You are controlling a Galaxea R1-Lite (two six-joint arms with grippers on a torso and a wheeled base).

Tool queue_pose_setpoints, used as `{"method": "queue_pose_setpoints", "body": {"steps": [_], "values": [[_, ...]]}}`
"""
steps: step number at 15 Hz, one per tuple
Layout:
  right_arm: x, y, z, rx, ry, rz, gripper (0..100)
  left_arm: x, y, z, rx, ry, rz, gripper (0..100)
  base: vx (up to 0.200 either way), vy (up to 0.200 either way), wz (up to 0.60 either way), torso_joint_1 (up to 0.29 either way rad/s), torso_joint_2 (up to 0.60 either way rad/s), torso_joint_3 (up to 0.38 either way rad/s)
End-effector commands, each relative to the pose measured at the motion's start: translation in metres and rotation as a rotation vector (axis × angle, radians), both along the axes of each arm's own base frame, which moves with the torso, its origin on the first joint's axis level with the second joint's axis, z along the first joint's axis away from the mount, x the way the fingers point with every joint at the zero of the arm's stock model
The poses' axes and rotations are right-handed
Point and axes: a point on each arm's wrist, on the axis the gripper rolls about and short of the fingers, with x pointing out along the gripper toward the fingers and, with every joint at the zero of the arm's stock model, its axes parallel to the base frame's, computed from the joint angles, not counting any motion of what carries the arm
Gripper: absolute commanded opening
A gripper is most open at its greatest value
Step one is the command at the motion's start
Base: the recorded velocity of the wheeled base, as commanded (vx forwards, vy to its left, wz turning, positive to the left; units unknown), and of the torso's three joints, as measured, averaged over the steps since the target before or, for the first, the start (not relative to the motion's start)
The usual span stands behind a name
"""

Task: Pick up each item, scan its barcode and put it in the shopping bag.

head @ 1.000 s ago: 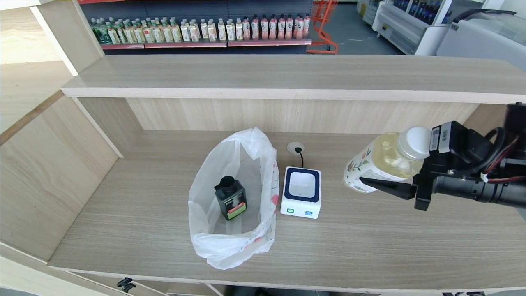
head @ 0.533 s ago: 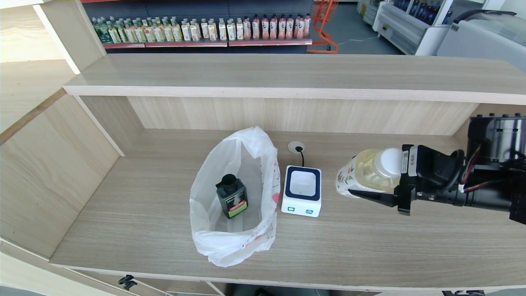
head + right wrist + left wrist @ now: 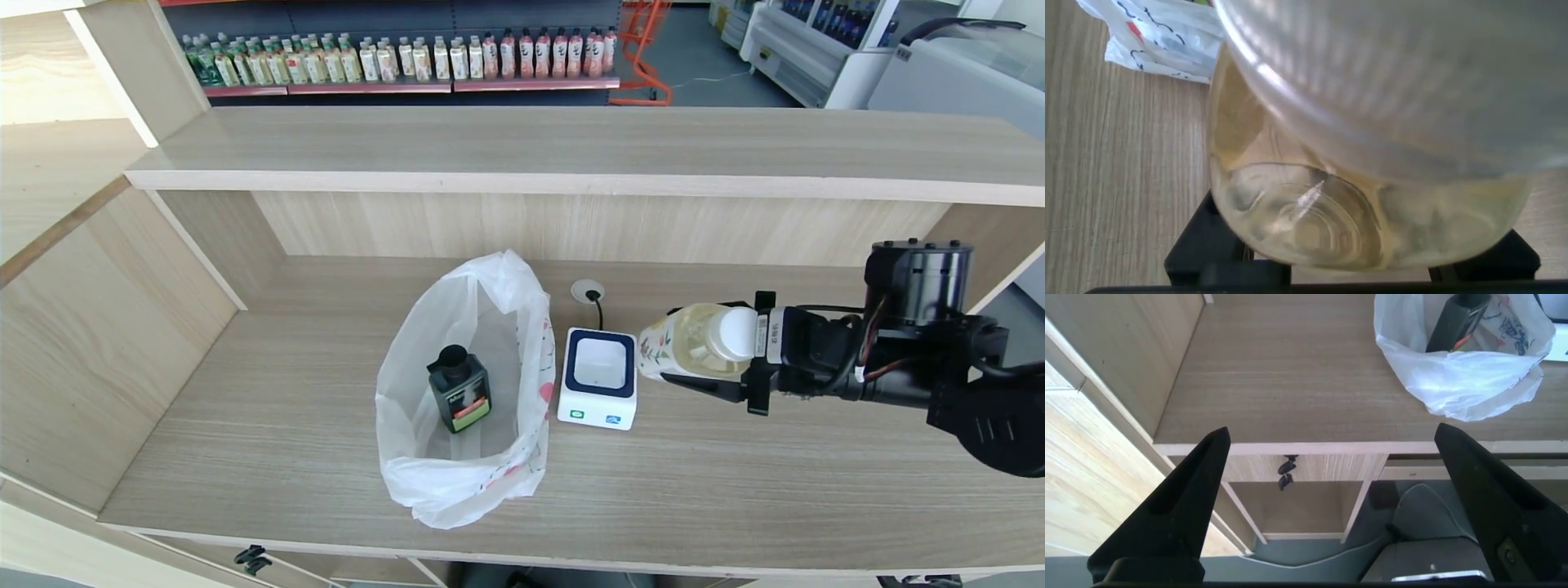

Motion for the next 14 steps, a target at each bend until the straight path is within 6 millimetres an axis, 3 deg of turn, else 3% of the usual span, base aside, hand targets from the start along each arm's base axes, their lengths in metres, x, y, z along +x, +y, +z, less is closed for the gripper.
{"method": "queue_pose_setpoints", "body": {"steps": [1,14], "values": [[0.012,0.006,-0.018,-0.005,0.031,0.019,0,0.0,0.0,0.0,0.0,0.002,0.0,100,0.0,0.0,0.0,0.0,0.0,0.0],[0.06,0.041,-0.043,0.059,-0.068,0.172,0,0.0,0.0,0.0,0.0,0.002,0.0,100,0.0,0.0,0.0,0.0,0.0,0.0]]}}
